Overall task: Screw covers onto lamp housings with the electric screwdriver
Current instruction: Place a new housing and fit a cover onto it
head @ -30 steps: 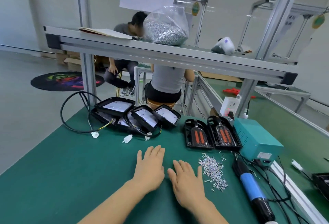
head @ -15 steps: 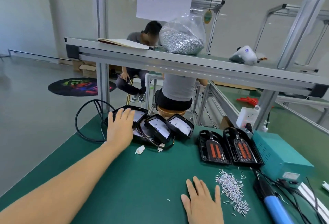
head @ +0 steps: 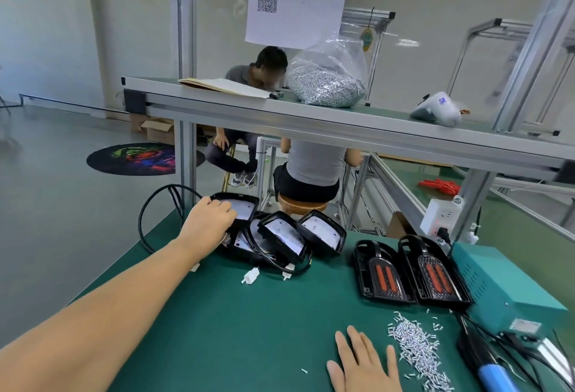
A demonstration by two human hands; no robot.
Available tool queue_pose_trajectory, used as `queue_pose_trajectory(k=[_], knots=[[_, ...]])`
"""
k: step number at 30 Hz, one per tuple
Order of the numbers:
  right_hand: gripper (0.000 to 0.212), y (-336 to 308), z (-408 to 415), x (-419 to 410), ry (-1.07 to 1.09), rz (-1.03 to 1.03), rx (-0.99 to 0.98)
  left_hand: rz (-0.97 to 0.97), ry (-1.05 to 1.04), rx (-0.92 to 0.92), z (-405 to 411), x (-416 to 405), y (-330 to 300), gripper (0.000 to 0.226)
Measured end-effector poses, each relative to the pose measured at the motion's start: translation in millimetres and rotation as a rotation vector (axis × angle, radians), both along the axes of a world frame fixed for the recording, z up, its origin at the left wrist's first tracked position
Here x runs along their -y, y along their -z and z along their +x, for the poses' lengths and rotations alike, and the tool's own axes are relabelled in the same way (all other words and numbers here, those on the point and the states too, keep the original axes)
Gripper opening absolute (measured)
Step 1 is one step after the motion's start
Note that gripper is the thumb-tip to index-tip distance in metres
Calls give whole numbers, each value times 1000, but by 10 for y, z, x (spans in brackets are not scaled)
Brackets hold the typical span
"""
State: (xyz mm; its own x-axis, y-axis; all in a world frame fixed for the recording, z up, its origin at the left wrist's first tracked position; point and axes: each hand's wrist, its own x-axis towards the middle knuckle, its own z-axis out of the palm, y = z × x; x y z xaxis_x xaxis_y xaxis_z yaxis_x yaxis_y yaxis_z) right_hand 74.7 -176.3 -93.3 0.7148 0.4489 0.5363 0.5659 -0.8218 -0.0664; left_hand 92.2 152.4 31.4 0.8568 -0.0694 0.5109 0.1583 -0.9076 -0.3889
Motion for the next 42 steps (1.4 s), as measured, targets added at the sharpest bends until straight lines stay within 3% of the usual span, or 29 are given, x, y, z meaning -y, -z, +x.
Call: queue_pose_trajectory(k=[3,5,8,9,11,15,17,20,24,26,29,34,37,40,42], knots=[[84,-33,-37,-16,15,-119,-88,-117,94,132,-161,41,-113,31],[89,-54,-59,16,119,-193,-138,-193,160,245,-326,120,-155,27],[63,-219,-85,-4,138,-257,-279,-228,276,342,-677,378,-114,13],[56,-246,-71,-1,108,-210,-414,-247,316,348,-797,499,-78,14],[50,-353,-76,-20,28,3,-675,-282,388,332,-999,745,33,20],[41,-666,-219,-266,-263,882,-1181,-290,524,224,-1192,1163,406,17],[38,-709,-256,-339,-310,1079,-1322,-275,599,198,-1233,1312,599,21],[29,-709,-343,-281,-245,1097,-1209,-310,664,200,-1282,1497,814,24],[29,-669,-418,-113,-147,967,-1144,-340,733,143,-1340,1610,931,15],[29,-653,-402,-46,-84,946,-1113,-582,727,114,-1363,1603,959,23],[27,-593,-334,58,-30,907,-1109,-1009,540,150,-1377,1578,954,39],[17,-523,-184,134,-2,757,-1141,-842,456,63,-1274,1457,902,64],[21,-535,-90,161,-3,593,-1095,-891,354,59,-1103,1402,888,75],[17,-558,-36,181,-18,514,-1063,-1071,247,-6,-917,1432,897,56],[28,-584,2,184,-12,466,-1049,-1285,189,-63,-817,1449,930,47]])
